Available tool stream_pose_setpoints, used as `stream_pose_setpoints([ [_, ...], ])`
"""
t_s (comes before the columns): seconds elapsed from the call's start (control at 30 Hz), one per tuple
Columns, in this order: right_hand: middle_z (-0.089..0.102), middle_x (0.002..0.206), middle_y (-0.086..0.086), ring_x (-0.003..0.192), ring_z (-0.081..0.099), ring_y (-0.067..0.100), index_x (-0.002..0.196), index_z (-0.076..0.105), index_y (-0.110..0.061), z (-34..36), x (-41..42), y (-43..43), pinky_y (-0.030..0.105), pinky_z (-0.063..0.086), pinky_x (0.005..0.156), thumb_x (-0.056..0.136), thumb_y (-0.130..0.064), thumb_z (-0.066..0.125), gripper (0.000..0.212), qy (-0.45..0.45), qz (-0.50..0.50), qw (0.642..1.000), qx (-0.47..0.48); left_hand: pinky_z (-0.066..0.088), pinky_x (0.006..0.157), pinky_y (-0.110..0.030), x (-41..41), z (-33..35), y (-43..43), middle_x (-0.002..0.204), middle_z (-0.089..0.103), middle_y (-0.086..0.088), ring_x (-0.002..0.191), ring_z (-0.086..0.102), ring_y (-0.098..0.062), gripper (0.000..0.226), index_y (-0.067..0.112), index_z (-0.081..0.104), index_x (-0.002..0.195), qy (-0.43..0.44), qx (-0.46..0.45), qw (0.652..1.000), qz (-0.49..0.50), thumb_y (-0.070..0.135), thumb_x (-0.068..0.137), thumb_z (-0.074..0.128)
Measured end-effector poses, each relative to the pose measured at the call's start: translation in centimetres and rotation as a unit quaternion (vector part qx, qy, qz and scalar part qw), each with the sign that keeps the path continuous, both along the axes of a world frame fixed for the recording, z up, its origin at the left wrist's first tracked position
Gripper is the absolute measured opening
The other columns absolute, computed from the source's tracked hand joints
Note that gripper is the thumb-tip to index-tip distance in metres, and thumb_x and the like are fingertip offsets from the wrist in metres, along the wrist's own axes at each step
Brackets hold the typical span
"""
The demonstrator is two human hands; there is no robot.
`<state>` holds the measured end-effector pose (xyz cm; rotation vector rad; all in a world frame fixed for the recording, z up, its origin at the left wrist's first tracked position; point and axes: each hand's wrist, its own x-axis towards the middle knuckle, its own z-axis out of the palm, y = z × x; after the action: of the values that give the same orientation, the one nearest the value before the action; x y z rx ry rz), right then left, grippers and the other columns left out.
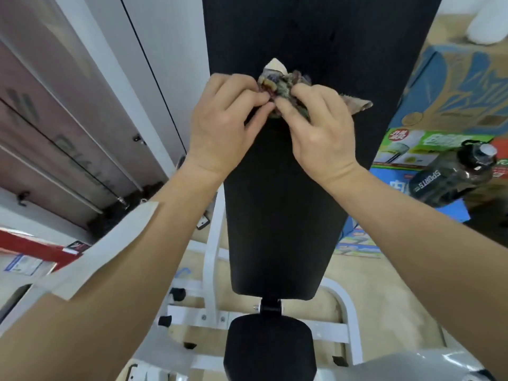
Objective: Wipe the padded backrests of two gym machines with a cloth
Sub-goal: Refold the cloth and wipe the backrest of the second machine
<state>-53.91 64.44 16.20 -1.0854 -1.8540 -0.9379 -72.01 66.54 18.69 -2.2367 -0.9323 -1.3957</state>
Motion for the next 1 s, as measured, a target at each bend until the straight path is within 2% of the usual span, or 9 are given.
stream_pose_setpoints([
  [0.17, 0.072, 0.103, 0.016, 0.086, 0.064, 0.031, 0.106, 0.075, -0.002, -6.2, -1.2, -2.3, 0.039, 0.052, 0.071, 0.096, -0.002, 0.063, 0.016, 0.016, 0.032, 0.999, -0.026, 0.047, 0.073, -0.026, -0.8, -7.9, -3.2, 0.084, 0.071, -0.013, 0.076, 0.066, -0.029, 0.014, 0.001, 0.076, 0.085, -0.023, -0.057, 0.998, 0.034, 0.012, 0.093, 0.072],
  [0.3, 0.073, 0.102, 0.014, 0.087, 0.063, 0.03, 0.103, 0.076, -0.004, -11.8, -1.5, -4.8, 0.039, 0.052, 0.066, 0.097, -0.003, 0.062, 0.015, -0.002, 0.055, 0.996, -0.069, 0.053, 0.063, -0.037, -1.8, -14.2, -5.9, 0.078, 0.068, -0.011, 0.07, 0.064, -0.027, 0.016, 0.002, 0.075, 0.081, -0.014, -0.115, 0.992, 0.043, 0.013, 0.093, 0.072],
  [0.43, 0.074, 0.101, 0.011, 0.088, 0.061, 0.027, 0.101, 0.077, -0.008, -18.5, -1.4, -7.2, 0.037, 0.051, 0.065, 0.095, -0.004, 0.065, 0.014, -0.04, 0.088, 0.991, -0.098, 0.053, 0.064, -0.038, -2.7, -20.5, -8.6, 0.077, 0.067, -0.01, 0.069, 0.063, -0.027, 0.016, 0.003, 0.075, 0.078, 0.02, -0.165, 0.985, 0.038, 0.012, 0.091, 0.074],
  [0.57, 0.074, 0.102, 0.01, 0.089, 0.059, 0.026, 0.102, 0.078, -0.008, -23.8, -2.1, -9.0, 0.037, 0.051, 0.066, 0.095, -0.005, 0.066, 0.014, -0.038, 0.093, 0.989, -0.106, 0.054, 0.064, -0.035, -3.0, -26.1, -10.7, 0.077, 0.066, -0.009, 0.068, 0.063, -0.026, 0.013, 0.004, 0.075, 0.078, 0.002, -0.182, 0.982, 0.05, 0.01, 0.09, 0.075],
  [0.77, 0.073, 0.106, 0.009, 0.088, 0.065, 0.026, 0.107, 0.076, -0.01, -36.0, -3.2, -14.3, 0.039, 0.053, 0.066, 0.097, -0.005, 0.059, 0.02, -0.089, 0.104, 0.975, -0.174, 0.053, 0.056, -0.035, -4.8, -38.3, -15.7, 0.076, 0.064, -0.002, 0.067, 0.06, -0.02, 0.023, 0.009, 0.072, 0.073, 0.042, -0.252, 0.965, 0.063, 0.018, 0.094, 0.069],
  [0.93, 0.068, 0.118, 0.006, 0.097, 0.06, 0.026, 0.126, 0.066, -0.012, -44.3, -4.4, -18.4, 0.039, 0.056, 0.072, 0.097, -0.006, 0.052, 0.032, -0.121, 0.078, 0.963, -0.227, 0.054, 0.052, -0.035, -6.5, -44.9, -18.2, 0.085, 0.063, -0.001, 0.069, 0.06, -0.02, 0.015, 0.015, 0.068, 0.079, 0.098, -0.263, 0.958, 0.059, 0.021, 0.092, 0.068],
  [1.0, 0.068, 0.119, 0.005, 0.097, 0.058, 0.025, 0.127, 0.065, -0.013, -45.8, -4.7, -19.3, 0.038, 0.056, 0.073, 0.096, -0.007, 0.048, 0.036, -0.127, 0.072, 0.958, -0.249, 0.054, 0.05, -0.036, -7.0, -46.4, -18.8, 0.088, 0.063, 0.0, 0.071, 0.061, -0.02, 0.013, 0.016, 0.067, 0.082, 0.112, -0.278, 0.952, 0.058, 0.024, 0.092, 0.065],
])
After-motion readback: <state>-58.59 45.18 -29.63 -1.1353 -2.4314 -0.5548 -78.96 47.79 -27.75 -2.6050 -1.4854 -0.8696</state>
